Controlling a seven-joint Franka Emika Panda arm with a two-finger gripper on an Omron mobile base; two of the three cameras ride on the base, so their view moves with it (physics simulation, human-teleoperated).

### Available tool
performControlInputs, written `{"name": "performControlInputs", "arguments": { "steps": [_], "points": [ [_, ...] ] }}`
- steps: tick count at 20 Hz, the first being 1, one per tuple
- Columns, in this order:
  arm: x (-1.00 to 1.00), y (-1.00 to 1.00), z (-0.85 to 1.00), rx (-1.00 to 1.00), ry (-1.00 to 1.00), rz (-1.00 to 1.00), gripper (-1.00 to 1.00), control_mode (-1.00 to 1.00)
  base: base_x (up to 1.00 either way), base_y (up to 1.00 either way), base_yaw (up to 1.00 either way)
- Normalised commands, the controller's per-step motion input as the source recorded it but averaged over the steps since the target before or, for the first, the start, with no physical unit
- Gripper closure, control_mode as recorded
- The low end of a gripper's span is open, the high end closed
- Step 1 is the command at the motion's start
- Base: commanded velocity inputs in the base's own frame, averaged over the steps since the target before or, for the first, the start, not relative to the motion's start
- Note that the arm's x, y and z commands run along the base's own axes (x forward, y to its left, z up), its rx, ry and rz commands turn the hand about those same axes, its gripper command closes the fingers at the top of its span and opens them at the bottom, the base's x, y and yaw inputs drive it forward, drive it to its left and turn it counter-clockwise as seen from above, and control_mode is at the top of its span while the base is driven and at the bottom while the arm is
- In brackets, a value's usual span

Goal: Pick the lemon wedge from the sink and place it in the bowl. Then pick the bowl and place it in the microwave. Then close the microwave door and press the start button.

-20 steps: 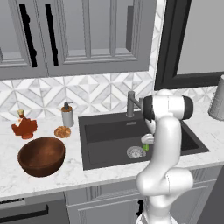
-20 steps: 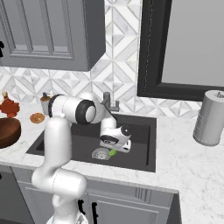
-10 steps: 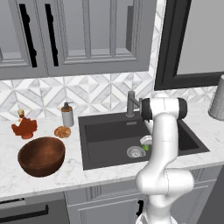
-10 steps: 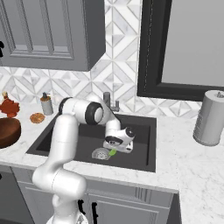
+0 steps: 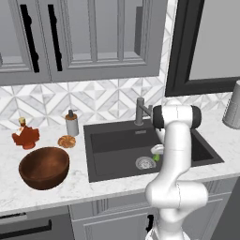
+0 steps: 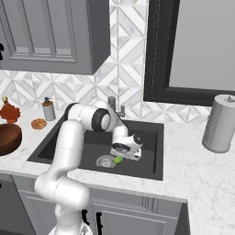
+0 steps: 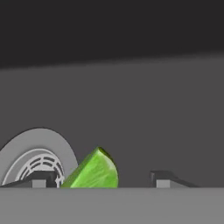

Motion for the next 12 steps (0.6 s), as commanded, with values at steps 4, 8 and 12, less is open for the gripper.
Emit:
{"name": "performControlInputs", "arguments": {
  "steps": [4, 8, 12],
  "points": [
    [-0.09, 0.28, -0.06, 0.0, -0.12, 0.0, -1.0, -1.0, 0.0, 0.0, 0.0],
    [-0.28, 0.5, -0.13, 0.0, -0.12, 0.0, -1.0, -1.0, 0.0, 0.0, 0.0],
    [-0.09, 0.55, -0.35, -0.02, -0.05, 0.0, 1.0, -1.0, 0.0, 0.0, 0.0]
  ]
}}
